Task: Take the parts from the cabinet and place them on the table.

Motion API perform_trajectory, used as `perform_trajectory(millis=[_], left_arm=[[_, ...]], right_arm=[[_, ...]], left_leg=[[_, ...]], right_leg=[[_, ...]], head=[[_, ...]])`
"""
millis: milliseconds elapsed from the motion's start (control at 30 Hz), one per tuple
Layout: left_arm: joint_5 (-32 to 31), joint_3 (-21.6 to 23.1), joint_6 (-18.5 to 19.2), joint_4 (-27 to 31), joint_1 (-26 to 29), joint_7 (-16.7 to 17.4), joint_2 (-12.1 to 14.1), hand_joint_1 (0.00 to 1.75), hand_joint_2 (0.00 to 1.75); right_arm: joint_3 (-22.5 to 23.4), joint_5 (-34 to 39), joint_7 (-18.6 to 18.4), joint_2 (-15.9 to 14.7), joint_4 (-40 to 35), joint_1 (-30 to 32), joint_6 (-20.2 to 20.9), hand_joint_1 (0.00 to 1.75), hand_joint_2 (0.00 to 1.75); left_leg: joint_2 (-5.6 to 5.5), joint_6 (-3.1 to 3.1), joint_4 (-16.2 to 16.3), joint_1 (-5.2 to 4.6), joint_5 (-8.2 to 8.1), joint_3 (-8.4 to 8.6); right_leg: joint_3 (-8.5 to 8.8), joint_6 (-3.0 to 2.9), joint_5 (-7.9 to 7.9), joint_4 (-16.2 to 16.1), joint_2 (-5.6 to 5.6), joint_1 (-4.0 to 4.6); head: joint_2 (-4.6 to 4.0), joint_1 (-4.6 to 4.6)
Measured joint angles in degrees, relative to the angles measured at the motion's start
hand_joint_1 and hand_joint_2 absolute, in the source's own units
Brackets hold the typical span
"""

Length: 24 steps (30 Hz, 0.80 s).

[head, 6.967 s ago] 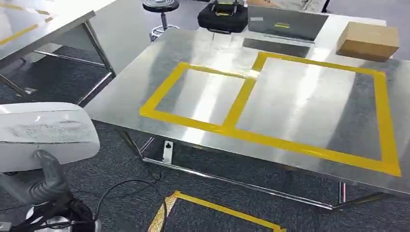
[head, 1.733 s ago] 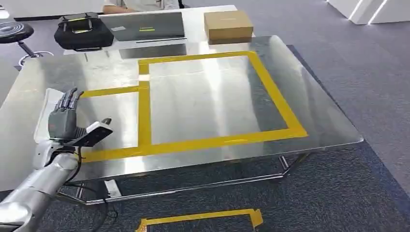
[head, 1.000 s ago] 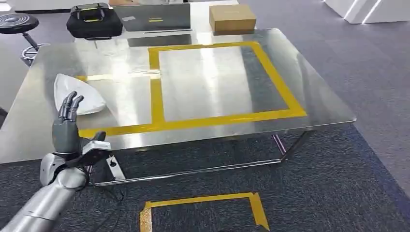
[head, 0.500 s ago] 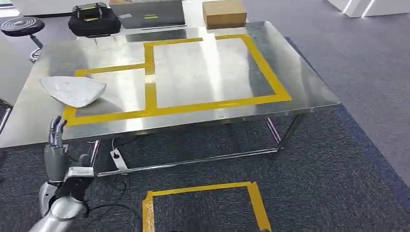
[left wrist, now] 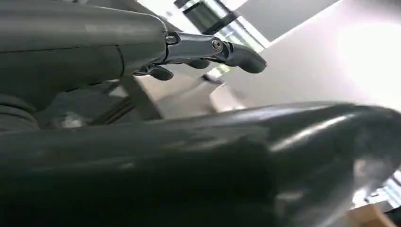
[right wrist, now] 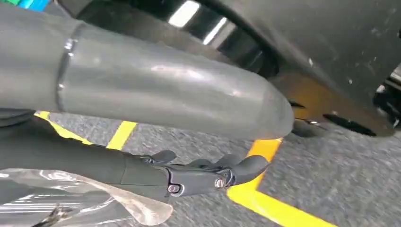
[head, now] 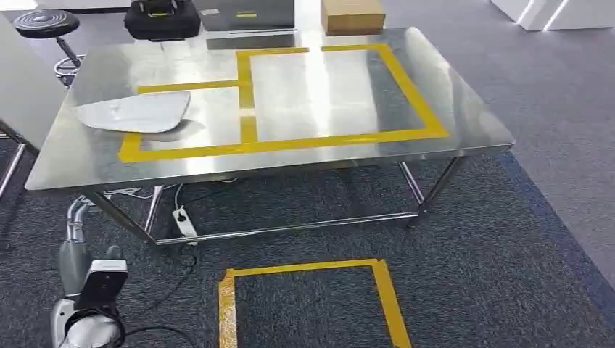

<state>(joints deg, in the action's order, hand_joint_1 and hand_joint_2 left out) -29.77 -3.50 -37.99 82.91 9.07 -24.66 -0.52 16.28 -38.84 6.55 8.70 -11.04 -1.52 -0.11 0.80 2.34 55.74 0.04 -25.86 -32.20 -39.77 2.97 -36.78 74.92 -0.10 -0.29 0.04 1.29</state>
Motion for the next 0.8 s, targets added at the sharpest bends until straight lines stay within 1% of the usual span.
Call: perform_trajectory(millis=[33, 67, 100, 133, 167, 200, 233, 267, 300, 333, 367, 400, 433, 467, 500, 533, 567, 600, 633, 667, 700, 733, 767, 800], left_arm=[[0.5, -0.5, 0.7, -0.9, 0.2, 0.5, -0.2, 0.00, 0.00], [1.3, -1.3, 1.5, -2.3, 0.5, 0.8, -0.8, 0.00, 0.00], [2.0, -2.0, 2.2, -3.6, 0.6, 0.8, -1.2, 0.00, 0.00], [2.5, -3.0, 2.5, -5.6, 0.4, 0.6, -1.7, 0.00, 0.00], [2.8, -4.1, 3.0, -7.8, 0.2, 0.4, -2.0, 0.00, 0.00], [3.1, -5.3, 3.4, -10.6, -0.2, 0.2, -2.3, 0.00, 0.00], [3.6, -6.8, 4.1, -14.4, -1.0, -0.3, -2.5, 0.00, 0.00], [3.7, -7.9, 4.5, -17.4, -1.7, -0.7, -2.7, 0.00, 0.00], [3.7, -9.3, 4.5, -22.1, -2.4, -1.6, -2.8, 0.00, 0.00], [3.3, -10.5, 4.0, -26.6, -3.2, -2.5, -2.9, 0.00, 0.00], [3.2, -11.3, 3.8, -30.3, -3.8, -3.2, -2.9, 0.00, 0.00], [3.2, -12.1, 3.5, -33.2, -4.3, -3.8, -2.9, 0.00, 0.00], [3.2, -12.9, 3.2, -35.7, -4.8, -4.2, -3.0, 0.00, 0.00], [3.2, -13.5, 3.2, -38.4, -5.6, -4.5, -3.0, 0.00, 0.00], [3.2, -14.0, 3.2, -40.7, -6.2, -4.6, -3.0, 0.00, 0.00], [3.2, -14.3, 3.2, -42.4, -6.7, -4.6, -3.1, 0.00, 0.00], [3.2, -14.6, 3.2, -43.8, -7.1, -4.7, -3.2, 0.00, 0.00], [3.2, -14.9, 3.2, -44.7, -7.2, -4.7, -3.2, 0.00, 0.00], [3.2, -15.1, 3.2, -45.5, -7.4, -4.7, -3.2, 0.00, 0.00], [3.1, -15.3, 3.2, -46.0, -7.8, -4.7, -3.2, 0.00, 0.00], [3.0, -15.4, 3.1, -46.5, -8.1, -4.7, -3.2, 0.00, 0.00], [3.0, -15.6, 3.0, -47.3, -8.5, -4.7, -3.2, 0.00, 0.00], [3.0, -15.7, 3.0, -47.8, -8.5, -4.7, -3.2, 0.00, 0.00], [3.0, -15.8, 3.0, -48.3, -8.4, -4.7, -3.2, 0.00, 0.00]], right_arm=[[0.0, 0.0, 0.2, 0.0, 0.0, 0.0, 0.0, 0.00, 0.00], [0.1, 0.0, 0.4, 0.0, 0.0, 0.0, 0.0, 0.00, 0.00], [0.1, 0.0, 0.7, -0.1, 0.0, 0.0, 0.1, 0.00, 0.00], [0.1, 0.0, 0.9, -0.2, 0.0, 0.0, 0.2, 0.00, 0.00], [0.1, 0.0, 1.2, -0.2, 0.0, -0.2, 0.4, 0.00, 0.00], [0.1, 0.0, 1.5, -0.2, 0.0, -0.3, 0.6, 0.00, 0.00], [0.1, 0.1, 1.5, -0.2, 0.0, -0.3, 0.9, 0.00, 0.00], [0.1, 0.2, 1.5, -0.2, 0.0, -0.3, 1.3, 0.00, 0.00], [0.2, 0.2, 1.1, -0.2, 0.0, -0.1, 1.5, 0.00, 0.00], [0.2, 0.1, 0.7, -0.2, 0.2, -0.1, 1.7, 0.00, 0.00], [0.3, 0.0, 0.4, -0.2, 0.2, -0.2, 1.8, 0.00, 0.00], [0.3, 0.0, 0.4, -0.2, 0.2, -0.2, 1.9, 0.00, 0.00], [0.3, -0.1, 0.4, -0.2, 0.2, -0.2, 2.0, 0.00, 0.00], [0.4, -0.1, 0.4, -0.2, 0.2, -0.1, 2.1, 0.00, 0.00], [0.4, -0.1, 0.3, -0.3, 0.2, -0.1, 2.1, 0.00, 0.00], [0.5, -0.2, 0.3, -0.3, 0.2, -0.2, 2.1, 0.00, 0.00], [0.5, -0.2, 0.3, -0.3, 0.2, -0.2, 2.1, 0.00, 0.00], [0.6, -0.2, 0.3, -0.3, 0.2, -0.2, 2.1, 0.00, 0.00], [0.6, -0.2, 0.3, -0.3, 0.2, -0.2, 2.1, 0.00, 0.00], [0.6, -0.2, 0.3, -0.3, 0.2, -0.2, 2.1, 0.00, 0.00], [0.6, -0.2, 0.3, -0.3, 0.2, -0.2, 2.1, 0.00, 0.00], [0.6, -0.2, 0.3, -0.3, 0.2, -0.2, 2.1, 0.00, 0.00], [0.6, -0.2, 0.3, -0.3, 0.2, -0.2, 2.1, 0.00, 0.00], [0.6, -0.2, 0.3, -0.3, 0.2, -0.2, 2.1, 0.00, 0.00]], left_leg=[[0.02, -0.13, 0.1, 0.02, 0.63, -0.95], [0.09, -0.33, 0.3, 0.04, 1.29, -1.99], [0.09, -0.59, 0.6, 0.13, 1.78, -2.88], [0.05, -0.88, 1.1, 0.15, 2.27, -3.46], [0.02, -1.22, 1.6, -0.19, 2.55, -4.01], [0.07, -1.48, 1.9, -0.19, 3.09, -4.29], [0.07, -1.71, 1.9, -0.17, 3.88, -4.58], [0.07, -1.96, 1.6, -0.10, 4.52, -4.63], [-0.02, -2.36, 1.4, -0.08, 5.17, -4.78], [-0.36, -2.68, 1.8, 0.18, 3.91, -5.39], [-0.38, -3.02, 3.5, 0.20, 0.62, -5.85], [-0.38, -3.27, 7.0, 0.34, -3.19, -6.46], [-0.39, -3.44, 11.3, 0.35, -6.52, -7.18], [-0.39, -3.55, 15.9, 0.35, -9.03, -7.66], [-0.38, -3.56, 18.4, 0.35, -9.25, -7.52], [-0.39, -3.46, 18.8, 0.35, -7.85, -6.77], [-0.39, -3.21, 17.0, 0.35, -5.79, -4.79], [-0.43, -2.85, 13.1, 0.31, -4.01, -2.01], [-0.53, -2.30, 7.8, 0.21, -2.97, 1.49], [-0.65, -1.69, 2.8, -0.07, -4.12, 4.57], [-0.65, -1.56, 0.1, -0.19, -4.57, 5.77], [-0.68, -1.52, 0.0, -0.45, -4.52, 5.54], [-0.68, -1.37, 0.0, -0.67, -4.18, 5.21], [-0.65, -1.03, -0.1, -0.78, -3.67, 4.92]], right_leg=[[1.04, 0.08, 2.13, 0.1, 0.00, -0.11], [3.25, 0.13, 5.20, -1.9, -0.01, -0.24], [6.28, 0.16, 7.15, -5.6, 0.00, -0.35], [10.34, 0.23, 7.17, -11.1, 0.03, -0.49], [15.31, 0.21, 5.21, -17.1, 0.15, -0.46], [16.91, -0.30, 3.71, -20.6, 0.40, -0.41], [15.70, -0.67, 3.59, -20.4, 0.44, -0.36], [15.35, -1.08, 3.86, -20.2, 0.41, -0.18], [14.81, -1.78, 4.50, -20.3, 0.24, -0.26], [14.17, -2.50, 5.20, -20.4, -0.14, -0.49], [13.42, -2.98, 5.88, -20.4, -0.02, -0.39], [12.96, -3.42, 6.51, -20.3, -0.14, -0.30], [12.56, -3.50, 7.09, -20.2, -0.14, -0.19], [11.61, -3.56, 7.82, -20.1, -0.19, -0.03], [10.66, -3.57, 8.45, -19.9, -0.30, 0.05], [9.57, -3.59, 8.99, -19.5, -0.34, 0.15], [8.48, -3.54, 9.48, -19.1, -0.38, 0.26], [7.54, -3.48, 9.88, -18.8, -0.35, 0.36], [6.77, -3.39, 10.30, -18.5, -0.28, 0.42], [6.14, -3.15, 10.75, -18.3, -0.31, 0.50], [5.77, -2.78, 11.19, -18.1, -0.35, 0.65], [5.40, -2.24, 11.85, -18.2, -0.44, 0.44], [5.09, -1.87, 12.30, -18.3, -0.45, 0.20], [4.99, -1.47, 12.85, -18.4, -0.41, 0.10]], head=[[0.00, -0.02], [0.00, 0.02], [0.00, 0.02], [0.00, 0.00], [0.00, -0.15], [0.00, -0.11], [0.00, -0.20], [0.00, -0.18], [0.00, -0.31], [0.00, -0.37], [0.00, 0.04], [0.00, 0.28], [0.00, 0.28], [0.00, 0.37], [0.00, 0.39], [0.00, 0.39], [0.00, 0.41], [0.00, 0.39], [0.00, 0.41], [0.00, 0.39], [0.00, 0.28], [0.00, 0.33], [0.00, 0.39], [0.00, 0.43]])
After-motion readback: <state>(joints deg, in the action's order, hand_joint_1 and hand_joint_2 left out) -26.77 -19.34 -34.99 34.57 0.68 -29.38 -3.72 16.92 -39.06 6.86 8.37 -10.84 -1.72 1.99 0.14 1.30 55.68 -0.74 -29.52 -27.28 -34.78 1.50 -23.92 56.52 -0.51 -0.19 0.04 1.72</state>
